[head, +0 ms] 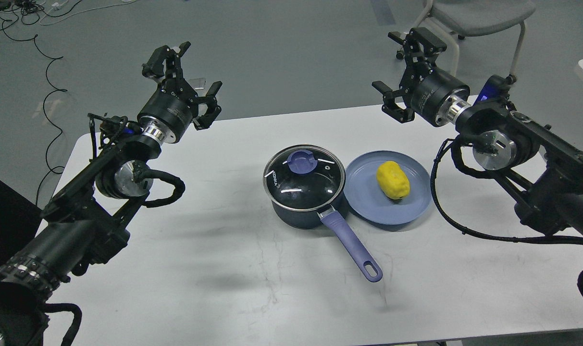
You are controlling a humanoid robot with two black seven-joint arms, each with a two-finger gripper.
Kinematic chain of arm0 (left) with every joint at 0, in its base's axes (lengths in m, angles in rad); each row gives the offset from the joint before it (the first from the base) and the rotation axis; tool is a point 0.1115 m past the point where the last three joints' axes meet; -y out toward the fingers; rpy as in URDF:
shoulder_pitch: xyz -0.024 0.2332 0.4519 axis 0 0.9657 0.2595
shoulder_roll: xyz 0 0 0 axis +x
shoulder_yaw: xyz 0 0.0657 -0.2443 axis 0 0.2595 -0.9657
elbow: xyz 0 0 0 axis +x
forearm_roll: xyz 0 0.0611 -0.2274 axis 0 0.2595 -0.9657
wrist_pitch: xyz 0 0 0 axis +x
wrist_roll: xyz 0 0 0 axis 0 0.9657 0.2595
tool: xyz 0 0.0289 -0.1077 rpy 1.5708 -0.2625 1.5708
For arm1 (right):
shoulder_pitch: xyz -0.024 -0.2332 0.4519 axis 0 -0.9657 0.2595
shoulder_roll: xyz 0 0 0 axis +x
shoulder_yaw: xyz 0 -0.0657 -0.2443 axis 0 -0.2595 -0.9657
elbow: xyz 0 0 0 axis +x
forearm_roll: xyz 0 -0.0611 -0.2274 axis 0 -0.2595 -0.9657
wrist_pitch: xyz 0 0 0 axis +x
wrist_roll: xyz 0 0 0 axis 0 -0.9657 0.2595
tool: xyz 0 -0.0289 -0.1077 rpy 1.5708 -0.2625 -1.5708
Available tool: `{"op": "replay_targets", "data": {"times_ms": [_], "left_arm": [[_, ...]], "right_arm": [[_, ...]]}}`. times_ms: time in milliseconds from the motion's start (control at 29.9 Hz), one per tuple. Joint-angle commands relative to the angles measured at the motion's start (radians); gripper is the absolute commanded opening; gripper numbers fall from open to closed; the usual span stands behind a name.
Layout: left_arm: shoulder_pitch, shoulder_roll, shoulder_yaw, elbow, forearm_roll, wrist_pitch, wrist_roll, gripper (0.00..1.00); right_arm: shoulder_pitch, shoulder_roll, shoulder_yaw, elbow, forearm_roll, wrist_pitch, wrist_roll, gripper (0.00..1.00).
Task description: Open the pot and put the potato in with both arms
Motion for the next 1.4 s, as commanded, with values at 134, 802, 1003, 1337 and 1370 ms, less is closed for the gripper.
{"op": "replay_targets", "data": {"times_ms": [134,802,1003,1337,1370], "left_arm": [[0.017,0.011,-0.001,-0.001,-0.004,0.001,-0.001,0.98],[0.046,0.01,-0.001,-0.014,0.001,0.001,0.002,0.98],[0.049,0.014,0.011,-0.066,0.002,0.004,0.005,0.98],[0.041,0.06,0.014,-0.102,0.007,0.002,0.009,0.98],[0.041,0.062,0.014,-0.103,0.008,0.003,0.008,0.98]], "right_arm": [[-0.022,0.008,-0.004,0.006,-0.003,0.019,0.0,1.0],[-0.029,-0.015,0.007,0.063,-0.006,0.019,0.0,1.0],[-0.003,-0.032,0.013,0.059,-0.004,0.019,-0.006,1.0],[0.024,-0.052,0.016,0.057,-0.004,0.017,-0.038,1.0],[0.024,-0.052,0.016,0.057,-0.004,0.017,-0.038,1.0]]}}
